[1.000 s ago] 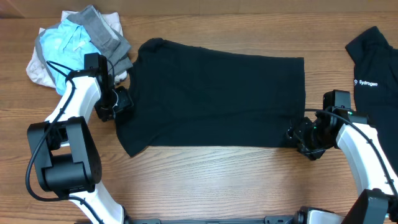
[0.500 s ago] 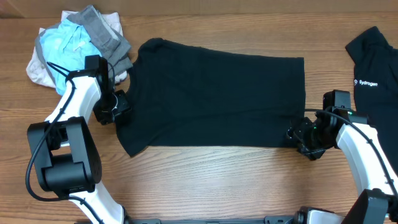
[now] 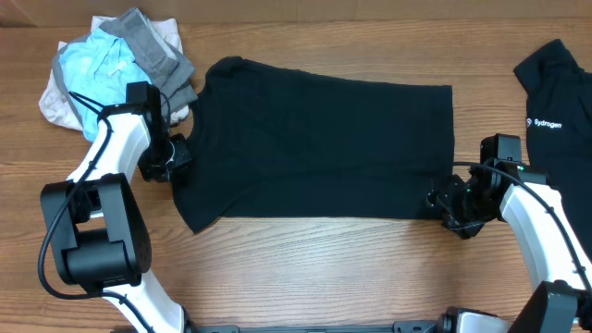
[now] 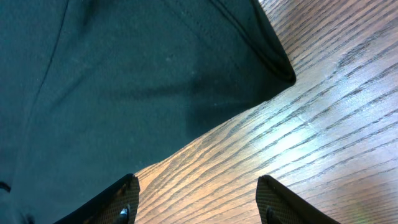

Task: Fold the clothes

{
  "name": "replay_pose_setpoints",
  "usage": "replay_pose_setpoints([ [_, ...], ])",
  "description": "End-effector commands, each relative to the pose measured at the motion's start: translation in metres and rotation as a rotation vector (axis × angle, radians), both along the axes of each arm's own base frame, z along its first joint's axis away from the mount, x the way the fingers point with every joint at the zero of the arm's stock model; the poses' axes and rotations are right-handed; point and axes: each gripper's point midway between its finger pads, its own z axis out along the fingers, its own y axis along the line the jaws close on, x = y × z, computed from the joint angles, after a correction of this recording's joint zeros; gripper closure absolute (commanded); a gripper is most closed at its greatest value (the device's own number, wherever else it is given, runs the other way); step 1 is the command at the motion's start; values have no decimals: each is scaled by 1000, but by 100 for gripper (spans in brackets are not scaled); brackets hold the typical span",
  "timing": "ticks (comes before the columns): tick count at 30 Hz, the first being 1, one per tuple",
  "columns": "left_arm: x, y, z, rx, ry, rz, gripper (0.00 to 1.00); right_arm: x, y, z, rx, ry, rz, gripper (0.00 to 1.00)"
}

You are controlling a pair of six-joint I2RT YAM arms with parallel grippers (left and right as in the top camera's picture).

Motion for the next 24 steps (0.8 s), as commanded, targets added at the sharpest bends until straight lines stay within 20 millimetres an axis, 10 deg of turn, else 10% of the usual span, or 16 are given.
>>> replay_pose_setpoints([
  [1,3,1,-2,8,3,-2,86,-1,-1,-1,-10,-3,6,36],
  [24,44,-26,30,-104,-127,-52,96,1,-2,0,-11,-11,5,35],
])
